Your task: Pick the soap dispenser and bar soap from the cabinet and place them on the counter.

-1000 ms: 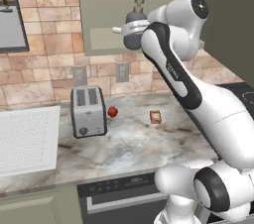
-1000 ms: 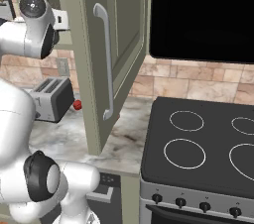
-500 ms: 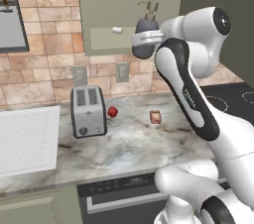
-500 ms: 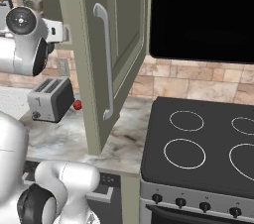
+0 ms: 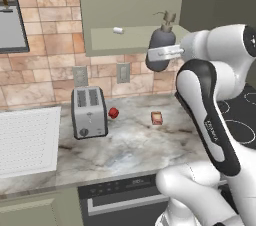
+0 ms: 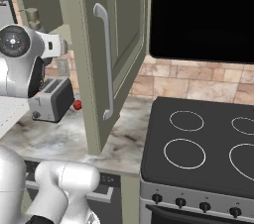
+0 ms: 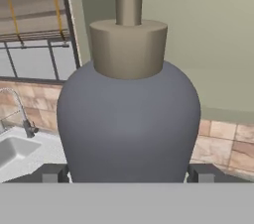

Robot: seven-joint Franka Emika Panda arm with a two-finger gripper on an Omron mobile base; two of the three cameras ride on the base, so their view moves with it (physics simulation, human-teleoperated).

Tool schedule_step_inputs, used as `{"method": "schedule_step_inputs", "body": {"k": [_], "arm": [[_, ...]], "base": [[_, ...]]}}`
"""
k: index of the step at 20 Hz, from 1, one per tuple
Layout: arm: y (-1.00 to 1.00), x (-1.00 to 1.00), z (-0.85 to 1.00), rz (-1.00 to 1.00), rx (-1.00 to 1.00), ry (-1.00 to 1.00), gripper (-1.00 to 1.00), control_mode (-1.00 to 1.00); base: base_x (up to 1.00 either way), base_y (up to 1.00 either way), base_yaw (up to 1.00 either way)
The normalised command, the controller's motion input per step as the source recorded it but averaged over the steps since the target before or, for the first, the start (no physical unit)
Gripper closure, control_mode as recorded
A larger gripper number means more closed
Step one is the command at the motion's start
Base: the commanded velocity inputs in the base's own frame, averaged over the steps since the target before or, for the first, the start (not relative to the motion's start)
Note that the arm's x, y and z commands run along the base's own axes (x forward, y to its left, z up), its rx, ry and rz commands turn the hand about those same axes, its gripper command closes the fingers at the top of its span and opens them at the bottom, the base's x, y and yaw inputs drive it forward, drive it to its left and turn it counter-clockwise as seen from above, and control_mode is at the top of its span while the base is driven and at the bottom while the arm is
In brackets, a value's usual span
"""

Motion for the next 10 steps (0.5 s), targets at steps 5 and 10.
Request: {"method": "schedule_step_inputs", "body": {"k": [5, 10], "arm": [[-0.21, -0.28, -0.21, 0.0, -0.03, 0.0, 1.0, -1.0], [-0.15, -0.13, -0.34, 0.0, -0.08, 0.0, 1.0, -1.0]], "base": [[0.0, 0.0, 0.0], [0.0, 0.0, 0.0]]}}
